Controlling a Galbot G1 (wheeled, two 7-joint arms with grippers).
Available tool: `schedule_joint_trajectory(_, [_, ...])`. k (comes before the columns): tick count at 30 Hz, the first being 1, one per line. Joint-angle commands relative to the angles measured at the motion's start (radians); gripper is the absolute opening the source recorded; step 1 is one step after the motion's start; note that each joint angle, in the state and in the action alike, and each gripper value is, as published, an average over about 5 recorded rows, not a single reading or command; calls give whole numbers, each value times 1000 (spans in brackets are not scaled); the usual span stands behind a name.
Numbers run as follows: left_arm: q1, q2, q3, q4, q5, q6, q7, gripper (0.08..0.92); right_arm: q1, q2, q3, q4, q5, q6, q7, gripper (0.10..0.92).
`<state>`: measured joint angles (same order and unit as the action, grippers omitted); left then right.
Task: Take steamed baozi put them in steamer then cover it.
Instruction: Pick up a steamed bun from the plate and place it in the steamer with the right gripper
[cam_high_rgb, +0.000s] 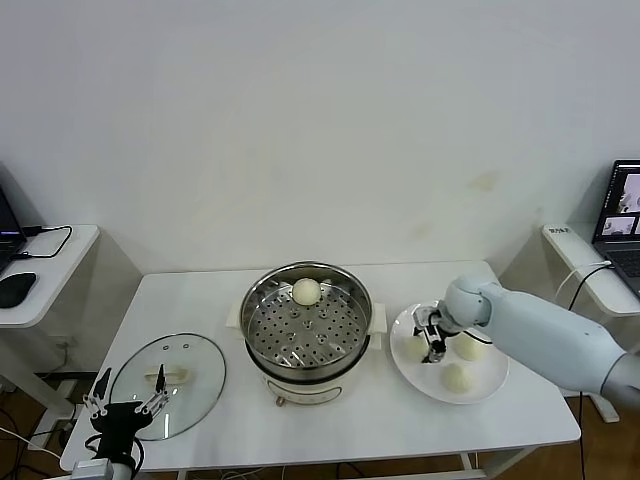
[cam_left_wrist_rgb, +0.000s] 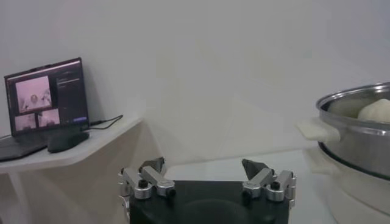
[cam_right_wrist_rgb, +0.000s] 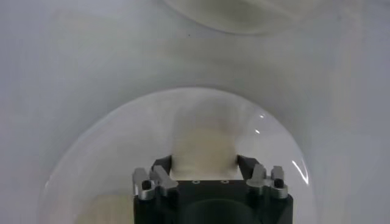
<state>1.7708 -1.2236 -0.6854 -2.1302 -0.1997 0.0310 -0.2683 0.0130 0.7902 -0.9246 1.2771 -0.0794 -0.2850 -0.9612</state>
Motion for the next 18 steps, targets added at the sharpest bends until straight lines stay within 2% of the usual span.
schedule_joint_trajectory(1, [0, 4, 0, -4, 0, 0, 0, 823, 89, -52, 7, 50, 42, 10, -54, 613])
schedule_joint_trajectory(10, [-1, 16, 7, -13, -2, 0, 1, 823, 374, -130, -70, 96, 192, 26, -123, 611])
schedule_joint_trajectory(18, [-4, 22, 9, -21, -3, 1, 1, 823, 632, 15, -202, 104, 360, -34, -71, 621])
